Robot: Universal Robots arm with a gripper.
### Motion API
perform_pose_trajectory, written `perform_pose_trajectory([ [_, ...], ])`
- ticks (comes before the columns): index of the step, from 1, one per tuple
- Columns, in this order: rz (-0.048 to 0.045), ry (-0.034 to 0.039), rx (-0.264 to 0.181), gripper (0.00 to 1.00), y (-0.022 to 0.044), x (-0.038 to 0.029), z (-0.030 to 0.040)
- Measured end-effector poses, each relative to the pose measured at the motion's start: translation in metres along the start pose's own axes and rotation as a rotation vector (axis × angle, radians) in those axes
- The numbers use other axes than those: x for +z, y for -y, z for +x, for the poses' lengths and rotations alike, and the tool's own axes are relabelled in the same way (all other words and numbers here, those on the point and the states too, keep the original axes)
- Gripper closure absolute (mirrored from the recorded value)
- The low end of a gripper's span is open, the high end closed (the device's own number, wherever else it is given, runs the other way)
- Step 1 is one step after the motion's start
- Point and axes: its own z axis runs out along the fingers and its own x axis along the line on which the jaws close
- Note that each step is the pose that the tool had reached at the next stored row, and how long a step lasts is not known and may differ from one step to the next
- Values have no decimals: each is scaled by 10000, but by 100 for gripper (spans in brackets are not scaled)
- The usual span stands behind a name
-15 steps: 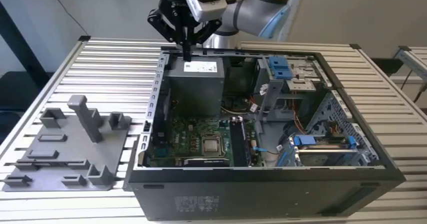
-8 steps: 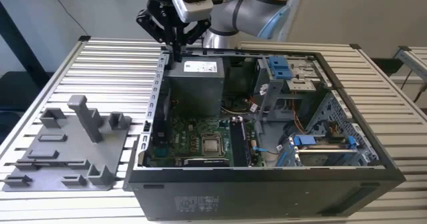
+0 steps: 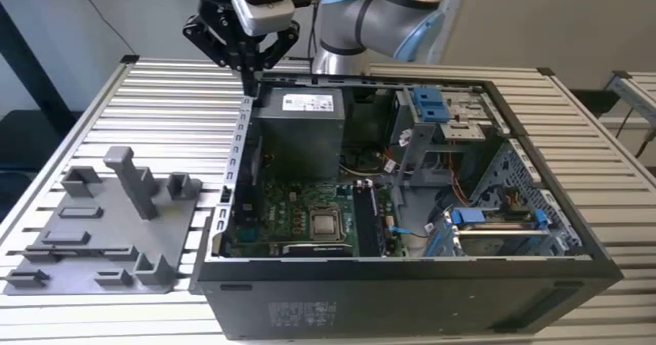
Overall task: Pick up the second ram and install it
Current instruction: 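Reach for the second ram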
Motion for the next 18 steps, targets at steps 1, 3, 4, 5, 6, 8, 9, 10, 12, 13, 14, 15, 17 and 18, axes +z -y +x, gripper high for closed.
perform_pose_trajectory([
  [1,0,0,-1,89,4,-1,27],
  [3,0,0,0,89,11,-2,78],
  [4,0,0,0,89,14,-2,103],
  [5,0,0,0,89,17,-3,128],
  [6,0,0,1,89,20,-3,153],
  [8,0,0,-1,89,25,-4,203],
  [9,0,0,0,89,28,-5,226],
  [10,0,0,0,89,30,-6,251],
  [12,1,-1,0,89,35,-7,300],
  [13,0,-1,0,89,37,-7,325],
  [14,1,-1,1,89,40,-8,352],
  [15,0,0,0,89,43,-8,382],
  [17,0,0,-1,89,50,-8,435],
  [18,0,0,0,89,52,-8,461],
])
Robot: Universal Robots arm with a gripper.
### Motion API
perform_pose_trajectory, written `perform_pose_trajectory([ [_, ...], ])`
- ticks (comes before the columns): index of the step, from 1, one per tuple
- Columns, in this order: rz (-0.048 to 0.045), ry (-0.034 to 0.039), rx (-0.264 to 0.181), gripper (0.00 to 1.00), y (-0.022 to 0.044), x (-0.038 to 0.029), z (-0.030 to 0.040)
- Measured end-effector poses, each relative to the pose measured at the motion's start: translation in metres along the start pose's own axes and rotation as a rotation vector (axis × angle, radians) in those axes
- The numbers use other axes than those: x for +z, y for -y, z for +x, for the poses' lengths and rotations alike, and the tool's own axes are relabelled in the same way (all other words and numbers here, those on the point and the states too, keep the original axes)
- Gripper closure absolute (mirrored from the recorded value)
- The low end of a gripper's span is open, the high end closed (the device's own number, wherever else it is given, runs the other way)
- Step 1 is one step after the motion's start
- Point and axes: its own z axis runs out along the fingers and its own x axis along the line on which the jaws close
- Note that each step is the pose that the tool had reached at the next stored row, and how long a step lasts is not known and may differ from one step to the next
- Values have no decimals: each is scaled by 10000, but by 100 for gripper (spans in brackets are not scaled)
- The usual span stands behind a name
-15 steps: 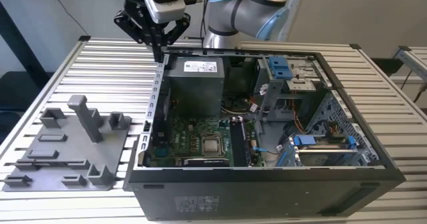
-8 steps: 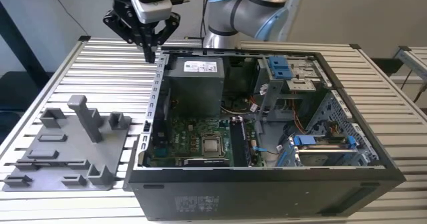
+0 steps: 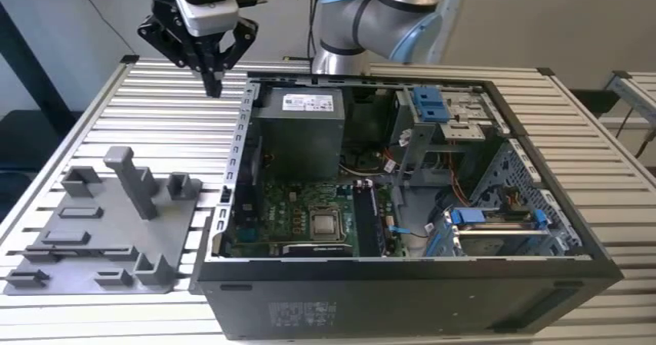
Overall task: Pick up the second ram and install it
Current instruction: 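Reach for the second ram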
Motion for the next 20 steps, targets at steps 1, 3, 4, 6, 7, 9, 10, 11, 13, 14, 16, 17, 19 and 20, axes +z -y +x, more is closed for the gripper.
perform_pose_trajectory([
  [1,0,0,0,89,2,0,25],
  [3,1,-1,1,89,7,-1,74],
  [4,1,-1,0,89,8,-1,98],
  [6,0,0,-1,89,13,-2,146],
  [7,0,0,-1,89,16,-2,171],
  [9,0,0,0,89,22,-3,222],
  [10,0,0,0,89,25,-3,247],
  [11,0,0,1,89,29,-4,273],
  [13,0,0,0,89,35,-4,324],
  [14,1,0,0,89,39,-5,351],
  [16,0,-1,-1,89,48,-5,412],
  [17,0,0,0,89,53,-5,447],
  [19,0,0,0,89,64,-5,515],
  [20,1,-1,1,89,69,-6,548],
])
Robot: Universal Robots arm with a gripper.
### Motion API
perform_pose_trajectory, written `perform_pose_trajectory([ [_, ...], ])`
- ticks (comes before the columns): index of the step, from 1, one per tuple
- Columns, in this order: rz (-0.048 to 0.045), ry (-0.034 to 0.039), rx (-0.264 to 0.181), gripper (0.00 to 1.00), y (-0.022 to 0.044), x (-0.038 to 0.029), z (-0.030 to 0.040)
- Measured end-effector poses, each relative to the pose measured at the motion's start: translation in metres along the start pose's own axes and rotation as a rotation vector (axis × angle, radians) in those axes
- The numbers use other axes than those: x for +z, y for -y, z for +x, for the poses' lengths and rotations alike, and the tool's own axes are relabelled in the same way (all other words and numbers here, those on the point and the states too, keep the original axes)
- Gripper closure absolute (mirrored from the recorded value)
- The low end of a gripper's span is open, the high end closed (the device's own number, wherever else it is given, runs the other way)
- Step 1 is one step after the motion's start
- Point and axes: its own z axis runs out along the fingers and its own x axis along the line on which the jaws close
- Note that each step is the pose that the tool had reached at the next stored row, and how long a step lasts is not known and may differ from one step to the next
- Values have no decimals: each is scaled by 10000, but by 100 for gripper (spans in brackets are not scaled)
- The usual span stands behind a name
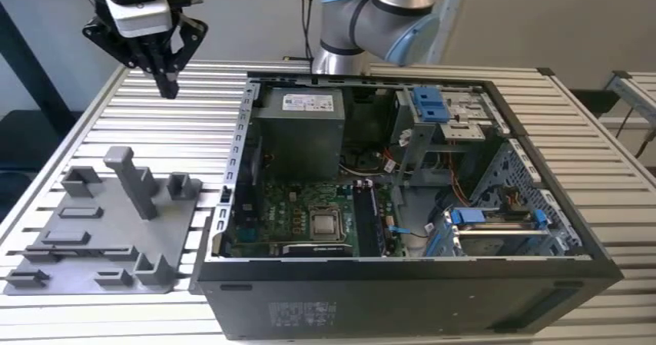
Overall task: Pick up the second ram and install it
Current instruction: 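Reach for the second ram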
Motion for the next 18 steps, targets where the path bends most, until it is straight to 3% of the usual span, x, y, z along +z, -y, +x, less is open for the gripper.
perform_pose_trajectory([
  [18,0,0,0,89,130,-6,617],
])
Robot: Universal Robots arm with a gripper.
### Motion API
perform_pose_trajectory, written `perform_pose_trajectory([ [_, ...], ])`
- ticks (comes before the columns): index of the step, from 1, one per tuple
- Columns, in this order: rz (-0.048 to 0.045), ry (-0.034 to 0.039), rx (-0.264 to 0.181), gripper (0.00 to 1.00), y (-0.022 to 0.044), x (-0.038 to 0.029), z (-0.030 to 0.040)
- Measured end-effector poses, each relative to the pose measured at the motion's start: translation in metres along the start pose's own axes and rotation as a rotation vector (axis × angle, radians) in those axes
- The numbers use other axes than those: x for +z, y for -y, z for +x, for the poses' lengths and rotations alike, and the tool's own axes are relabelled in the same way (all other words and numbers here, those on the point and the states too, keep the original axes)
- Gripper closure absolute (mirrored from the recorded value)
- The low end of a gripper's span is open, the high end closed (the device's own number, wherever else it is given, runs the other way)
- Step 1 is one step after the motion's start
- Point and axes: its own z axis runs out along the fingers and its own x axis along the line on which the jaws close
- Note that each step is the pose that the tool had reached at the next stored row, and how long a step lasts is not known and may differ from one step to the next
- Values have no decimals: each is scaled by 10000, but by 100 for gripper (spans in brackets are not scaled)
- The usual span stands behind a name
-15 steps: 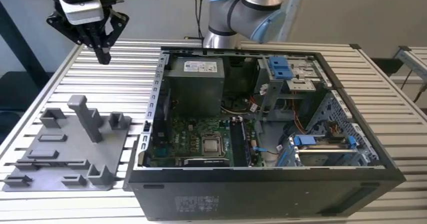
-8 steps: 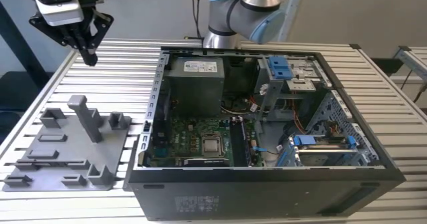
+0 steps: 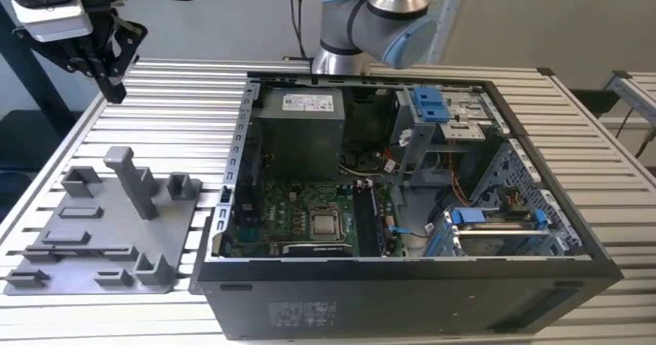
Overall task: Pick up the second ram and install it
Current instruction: 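Reach for the second ram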
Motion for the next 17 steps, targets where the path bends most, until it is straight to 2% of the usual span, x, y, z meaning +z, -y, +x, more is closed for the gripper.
perform_pose_trajectory([
  [17,-1,1,-1,89,98,5,551],
])
